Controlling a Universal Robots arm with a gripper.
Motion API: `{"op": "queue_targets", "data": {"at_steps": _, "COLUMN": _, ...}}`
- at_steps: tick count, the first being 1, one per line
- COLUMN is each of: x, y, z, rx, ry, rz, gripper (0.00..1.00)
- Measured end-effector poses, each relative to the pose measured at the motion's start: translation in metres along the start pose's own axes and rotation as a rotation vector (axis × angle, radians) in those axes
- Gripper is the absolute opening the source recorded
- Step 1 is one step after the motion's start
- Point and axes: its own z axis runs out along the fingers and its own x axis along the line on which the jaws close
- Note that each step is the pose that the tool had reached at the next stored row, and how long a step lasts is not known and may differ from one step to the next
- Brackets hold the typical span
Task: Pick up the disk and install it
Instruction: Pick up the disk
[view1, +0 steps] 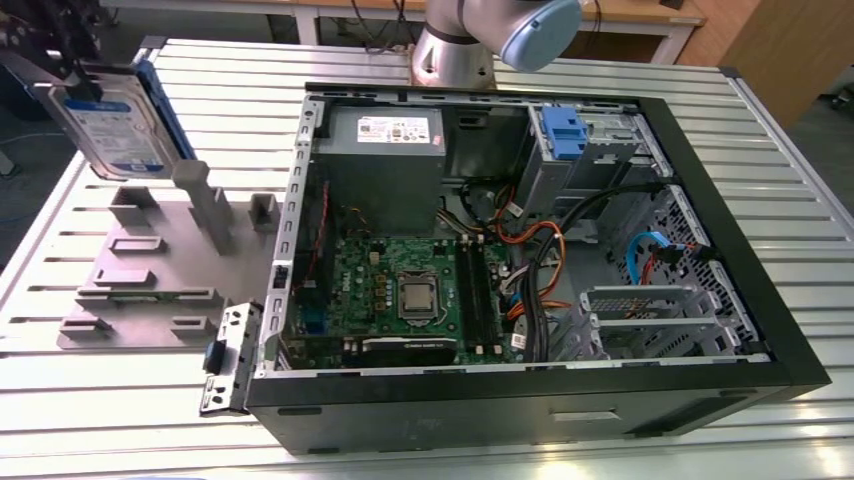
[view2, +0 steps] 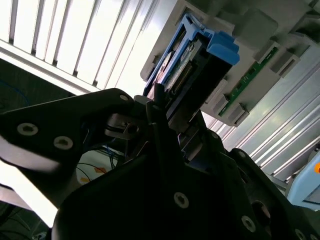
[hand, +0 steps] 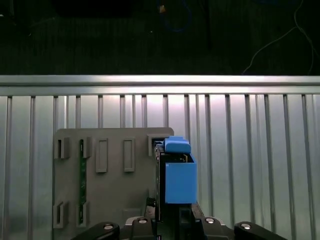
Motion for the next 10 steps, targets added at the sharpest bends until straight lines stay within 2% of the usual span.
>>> {"op": "queue_targets", "data": {"at_steps": 6, "x": -0.0023, "y": 0.0016, "z": -0.0268, "rx": -0.0001, "ry": 0.0001, "rz": 0.0, "gripper": 0.35}}
{"op": "queue_targets", "data": {"at_steps": 10, "x": -0.0035, "y": 0.0024, "z": -0.0413, "rx": 0.0, "ry": 0.0, "rz": 0.0, "gripper": 0.35}}
